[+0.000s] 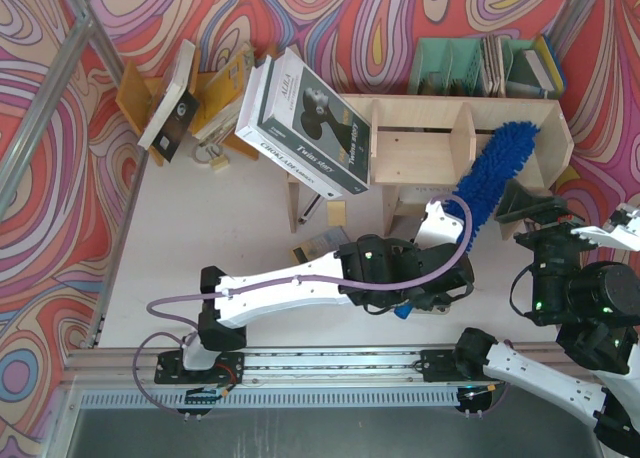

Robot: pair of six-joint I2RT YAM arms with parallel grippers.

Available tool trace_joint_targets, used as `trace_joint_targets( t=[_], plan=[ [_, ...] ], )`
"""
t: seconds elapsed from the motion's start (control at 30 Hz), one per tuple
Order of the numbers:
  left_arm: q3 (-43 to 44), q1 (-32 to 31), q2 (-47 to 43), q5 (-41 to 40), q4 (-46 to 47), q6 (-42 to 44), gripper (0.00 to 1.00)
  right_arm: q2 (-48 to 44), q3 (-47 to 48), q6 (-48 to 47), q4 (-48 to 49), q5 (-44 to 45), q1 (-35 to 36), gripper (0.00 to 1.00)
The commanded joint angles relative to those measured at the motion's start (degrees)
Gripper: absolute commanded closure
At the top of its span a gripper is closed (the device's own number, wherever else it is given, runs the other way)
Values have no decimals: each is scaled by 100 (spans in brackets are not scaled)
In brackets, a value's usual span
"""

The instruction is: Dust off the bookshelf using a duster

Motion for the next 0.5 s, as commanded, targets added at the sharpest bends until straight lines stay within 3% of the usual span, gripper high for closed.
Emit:
trace_joint_targets(
  t=[0.0, 0.27, 0.47],
  plan=[
    [75, 55, 46, 214, 141, 116, 100, -70, -27, 94, -39, 100, 4, 1],
    [-91, 55, -253, 188, 244, 306, 100, -61, 26, 191, -148, 29, 4, 1],
    [-1321, -144, -1484, 86, 1701, 828, 100, -1, 434, 713, -641, -249, 1, 1]
  ],
)
